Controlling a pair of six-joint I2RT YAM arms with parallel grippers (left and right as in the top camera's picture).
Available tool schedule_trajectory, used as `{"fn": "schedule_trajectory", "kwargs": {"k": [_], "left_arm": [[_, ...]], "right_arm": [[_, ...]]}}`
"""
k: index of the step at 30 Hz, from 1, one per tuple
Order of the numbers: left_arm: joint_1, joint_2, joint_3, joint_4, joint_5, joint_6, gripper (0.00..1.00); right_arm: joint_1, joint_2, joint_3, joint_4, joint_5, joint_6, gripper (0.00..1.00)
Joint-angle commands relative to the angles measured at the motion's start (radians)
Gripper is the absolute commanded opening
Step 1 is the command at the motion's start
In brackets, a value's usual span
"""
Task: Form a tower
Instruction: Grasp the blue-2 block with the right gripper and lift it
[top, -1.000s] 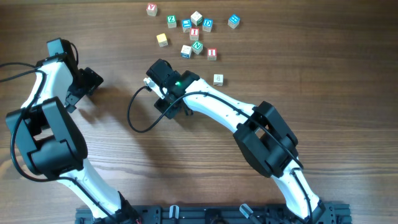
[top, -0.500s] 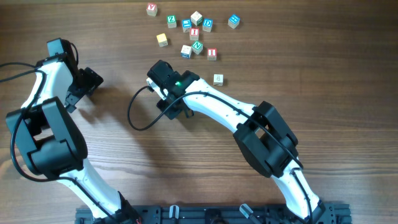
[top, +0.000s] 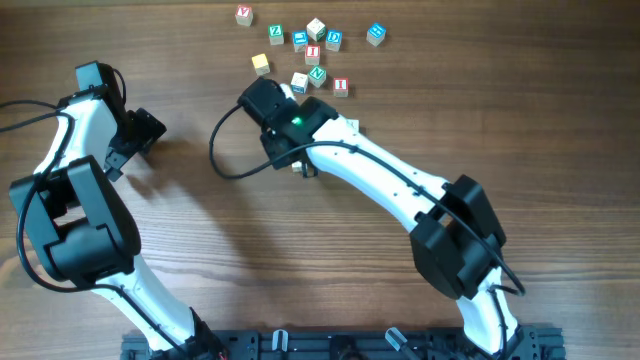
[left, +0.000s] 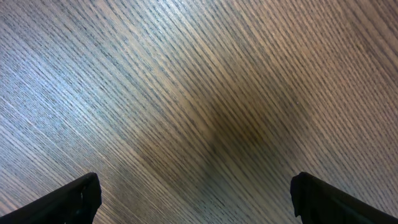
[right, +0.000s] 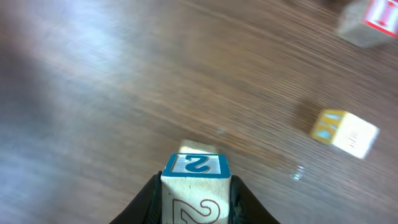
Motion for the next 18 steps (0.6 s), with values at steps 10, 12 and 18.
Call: {"fn": "schedule_trajectory", "kwargs": {"k": [10,12,18], "left_arm": [[0.003,0.001,-0.005,0.000,-0.009,-0.002,1.00],[0.003,0.001,-0.005,0.000,-0.009,-0.002,1.00],[0.003,0.001,-0.005,0.000,-0.009,-0.002,1.00]], "right_arm": [[-0.040,-0.010,-0.090,0.040,-0.061,0.138,0.25],[-0.040,-0.010,-0.100,0.050,-0.084,0.139,0.25],[-0.040,-0.008,-0.140,0.101,-0.122,0.139,0.26]]}}
